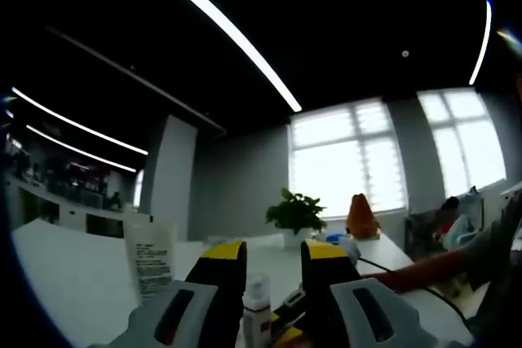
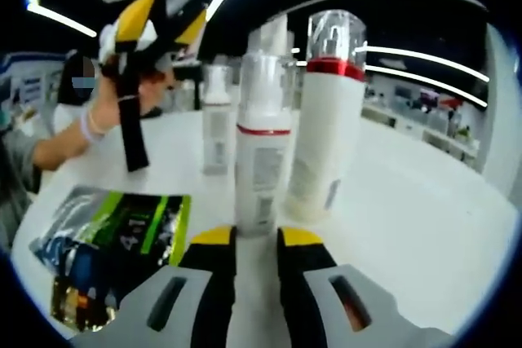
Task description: Arrange the skincare products in the storage area until every visible bottle or jar stands upright without overlapping.
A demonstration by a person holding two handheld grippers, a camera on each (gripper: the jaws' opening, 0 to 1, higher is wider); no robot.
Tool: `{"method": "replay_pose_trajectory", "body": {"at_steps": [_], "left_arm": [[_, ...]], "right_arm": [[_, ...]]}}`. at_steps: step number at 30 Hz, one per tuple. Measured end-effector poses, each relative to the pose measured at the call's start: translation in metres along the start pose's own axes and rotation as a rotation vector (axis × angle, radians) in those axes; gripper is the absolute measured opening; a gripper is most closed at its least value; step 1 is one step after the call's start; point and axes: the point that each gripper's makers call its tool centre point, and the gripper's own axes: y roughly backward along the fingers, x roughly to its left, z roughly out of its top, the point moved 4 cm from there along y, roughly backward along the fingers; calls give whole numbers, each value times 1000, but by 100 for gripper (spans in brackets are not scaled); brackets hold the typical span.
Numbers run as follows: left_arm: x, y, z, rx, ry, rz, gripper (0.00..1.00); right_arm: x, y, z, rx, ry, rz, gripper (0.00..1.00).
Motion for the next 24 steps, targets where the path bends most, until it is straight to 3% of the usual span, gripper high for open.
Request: {"method": "replay_pose_trajectory", "body": {"at_steps": [6,9,13,17,19,21,24], "left_arm": [[2,1,2,-6,-5,13,27],[5,3,3,-9,-20,27,29],[21,9,5,-18,-147,126,38],[23,14,3,-9,-145,85,41],[23,17,8,-43,-120,69,46],[26,20,13,-61,-111,71,50],[33,26,17,-61,-114,85,51]], "right_arm": [[8,2,0,-7,-2,14,19],[8,2,4,-33,-10,19,25],[15,2,9,-55,-24,39,30],[12,0,9,-50,-23,31,31],[11,1,10,-59,-21,21,34],[9,3,10,-72,-20,12,38],[7,8,11,-80,-25,12,37]]}}
